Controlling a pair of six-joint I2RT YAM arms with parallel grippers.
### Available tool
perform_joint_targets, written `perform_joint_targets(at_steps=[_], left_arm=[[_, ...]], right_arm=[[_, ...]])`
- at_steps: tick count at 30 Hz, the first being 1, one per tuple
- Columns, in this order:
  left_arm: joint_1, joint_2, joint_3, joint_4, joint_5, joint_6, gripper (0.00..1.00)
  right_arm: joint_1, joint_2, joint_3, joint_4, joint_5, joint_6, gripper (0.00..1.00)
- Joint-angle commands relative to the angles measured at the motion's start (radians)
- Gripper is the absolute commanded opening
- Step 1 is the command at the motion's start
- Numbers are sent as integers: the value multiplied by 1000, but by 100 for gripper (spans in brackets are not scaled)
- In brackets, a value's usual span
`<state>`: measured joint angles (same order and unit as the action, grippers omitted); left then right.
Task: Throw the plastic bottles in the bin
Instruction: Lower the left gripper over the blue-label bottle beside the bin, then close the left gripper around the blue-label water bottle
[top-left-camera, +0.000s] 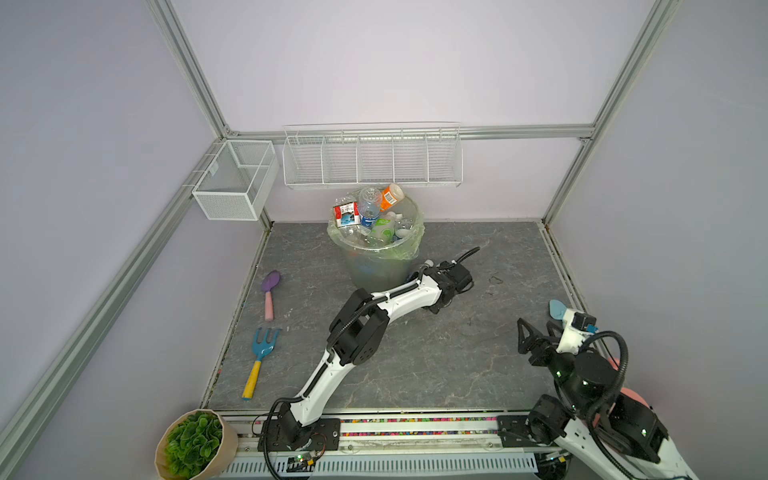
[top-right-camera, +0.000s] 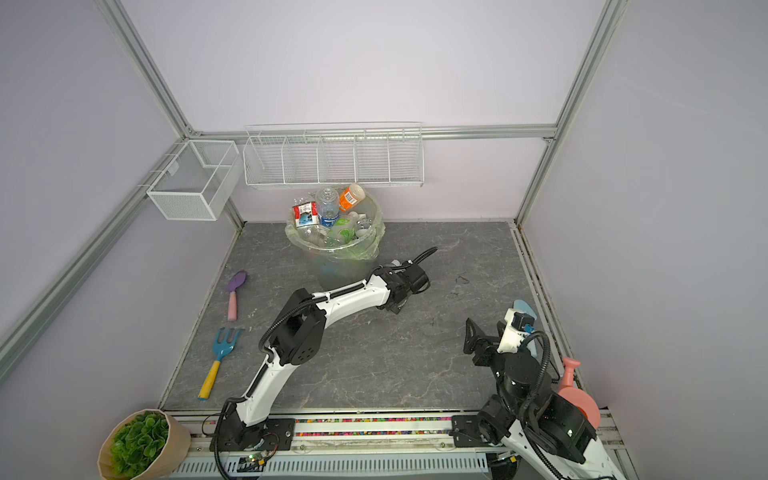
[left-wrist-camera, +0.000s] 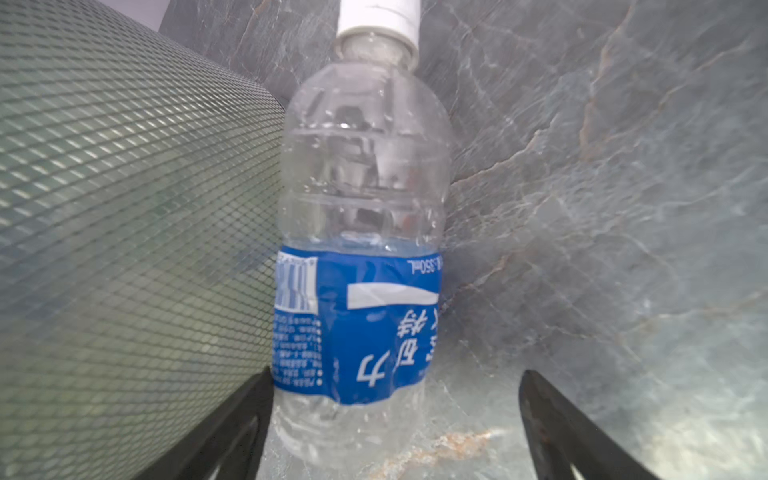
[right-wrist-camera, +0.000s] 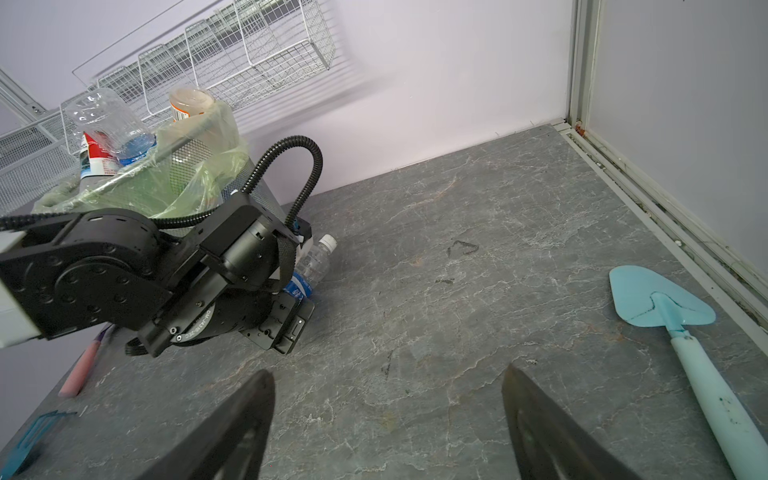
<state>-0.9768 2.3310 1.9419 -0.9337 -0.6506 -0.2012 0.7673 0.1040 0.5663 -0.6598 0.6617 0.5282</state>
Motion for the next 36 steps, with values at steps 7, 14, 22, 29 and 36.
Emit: perform_joint_targets(at_steps=[7,14,22,29,36], left_arm=[[25,61,66,-42,-28,32,92],[36,73,59,-5,0,64,91],[44,79,64,7,36,68,87],[56,58,64,26,121,83,83],[59,17,53,37,204,88,73]], right_arm=[[-2,-31,-11,-21,9,36,88],[-3,-26,-5,-13,8,38,88],[-3,-15,7,-15,2,45,88],[-3,-11,21,-15,-1,43,88],[-3,3,38,-15,-4,41,88]])
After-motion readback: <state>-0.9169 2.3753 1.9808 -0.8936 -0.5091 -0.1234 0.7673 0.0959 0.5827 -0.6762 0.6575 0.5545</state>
